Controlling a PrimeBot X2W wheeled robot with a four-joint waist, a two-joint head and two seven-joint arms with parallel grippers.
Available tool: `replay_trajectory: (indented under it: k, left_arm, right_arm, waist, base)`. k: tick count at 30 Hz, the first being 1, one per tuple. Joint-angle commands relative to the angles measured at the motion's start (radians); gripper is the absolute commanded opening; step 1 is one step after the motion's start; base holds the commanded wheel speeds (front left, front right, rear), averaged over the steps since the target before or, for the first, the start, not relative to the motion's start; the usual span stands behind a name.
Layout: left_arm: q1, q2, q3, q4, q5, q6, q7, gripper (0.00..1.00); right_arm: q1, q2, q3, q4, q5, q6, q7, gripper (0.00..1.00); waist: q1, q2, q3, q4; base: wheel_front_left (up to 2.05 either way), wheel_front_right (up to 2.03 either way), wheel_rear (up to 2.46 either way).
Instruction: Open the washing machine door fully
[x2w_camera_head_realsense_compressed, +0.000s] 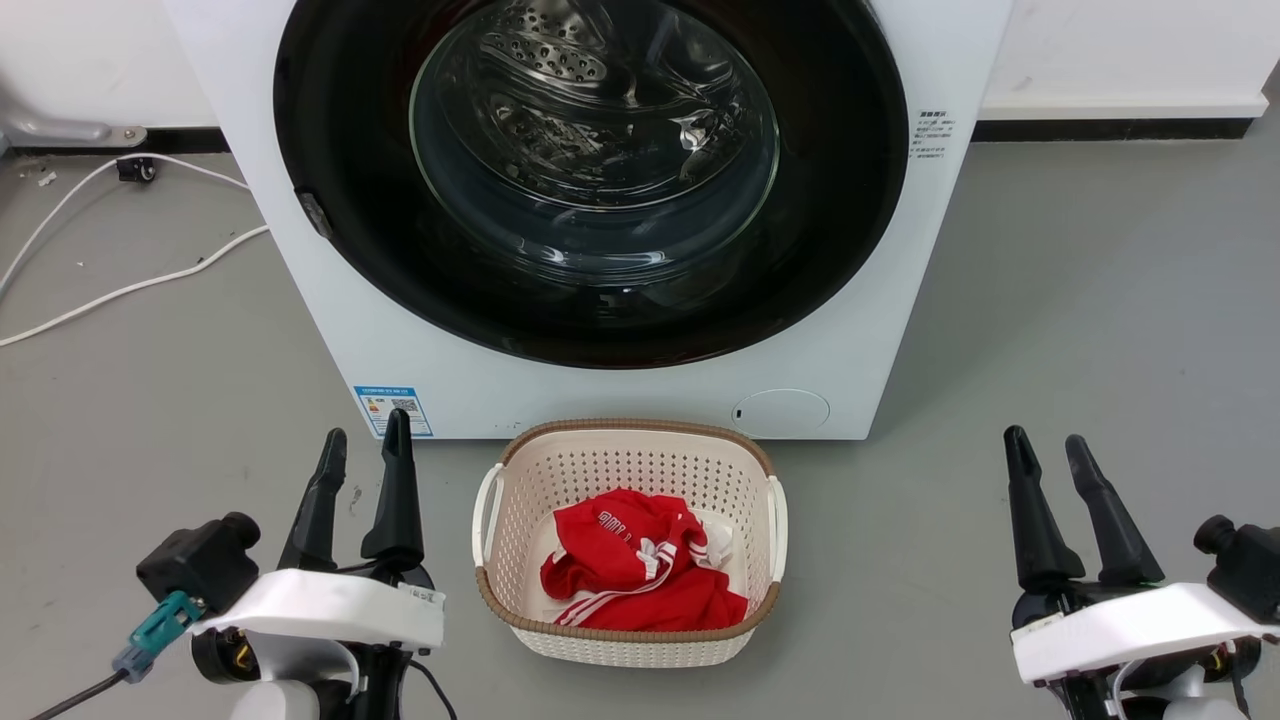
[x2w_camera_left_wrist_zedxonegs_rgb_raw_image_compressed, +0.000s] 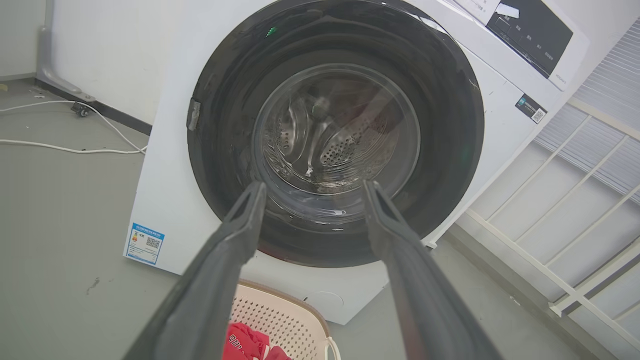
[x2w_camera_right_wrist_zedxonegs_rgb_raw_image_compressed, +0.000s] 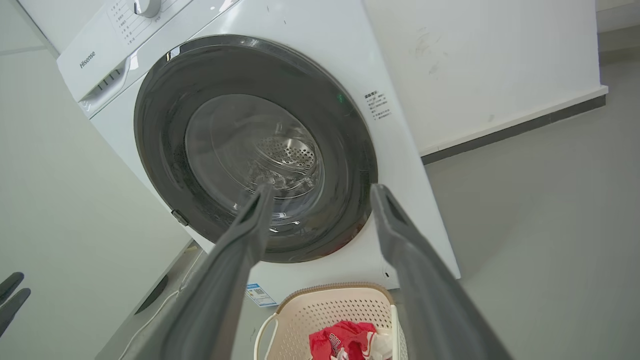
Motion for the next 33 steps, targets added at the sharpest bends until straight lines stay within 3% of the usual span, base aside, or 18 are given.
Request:
replay_trajectory:
  k: [1,33]
  left_arm:
    - [-0.016,0.006,-0.005,-0.015,0.028,0.004,-0.01,1.0]
    - [-0.007,0.042,-0.076,0.034,0.365,0.082,-0.085,1.0]
  right_arm:
    - [-0.003,0.001,0.002,-0.018,-0.027,0.0,0.003,1.0]
    - [0.048,0.005,0.014,-0.075,-0.36,0.0,0.053,1.0]
  waist:
    - [0.0,0.0,0.0,0.0]
    - [0.0,0.0,-0.006,-0.005]
  base:
    - [0.0,0.0,0.0]
    - [0.0,0.0,0.0]
